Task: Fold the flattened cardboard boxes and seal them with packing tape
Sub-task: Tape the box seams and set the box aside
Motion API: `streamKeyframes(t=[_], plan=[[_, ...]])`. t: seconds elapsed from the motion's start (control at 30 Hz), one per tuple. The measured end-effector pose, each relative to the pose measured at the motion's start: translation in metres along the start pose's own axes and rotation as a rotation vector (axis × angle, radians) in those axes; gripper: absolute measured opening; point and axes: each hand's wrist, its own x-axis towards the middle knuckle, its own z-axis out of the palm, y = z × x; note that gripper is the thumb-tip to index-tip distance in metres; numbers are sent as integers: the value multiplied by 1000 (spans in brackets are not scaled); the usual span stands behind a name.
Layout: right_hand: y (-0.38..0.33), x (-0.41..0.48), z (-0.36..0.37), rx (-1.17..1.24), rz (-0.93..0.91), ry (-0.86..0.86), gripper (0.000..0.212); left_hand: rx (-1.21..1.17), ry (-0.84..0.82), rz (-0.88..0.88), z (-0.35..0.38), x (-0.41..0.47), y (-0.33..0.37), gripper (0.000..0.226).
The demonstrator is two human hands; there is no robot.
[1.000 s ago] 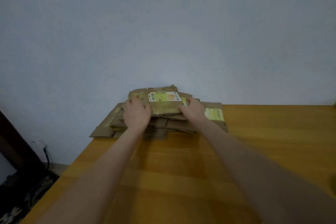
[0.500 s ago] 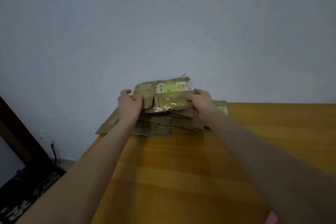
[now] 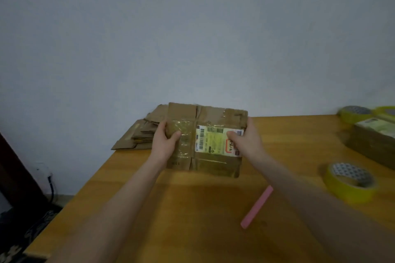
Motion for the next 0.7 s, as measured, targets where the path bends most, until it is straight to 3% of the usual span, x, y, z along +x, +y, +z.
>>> streamKeyframes(t=[0.2,0.33,0.57,0.7], plan=[[24,-27,3,-102,-31,23,78,-122,-179,18,18,-41,-9,86],[27,-25,-2,-68,-51,-25,81,-131,-197,42,23,-50,-7,94],[31,-23,3,-141,-100,79,86,13,-194,197,31,-46,-2,96],[34,-29,-2,-181,-197,48,84,15,-230,247,21,-41,-15,69]])
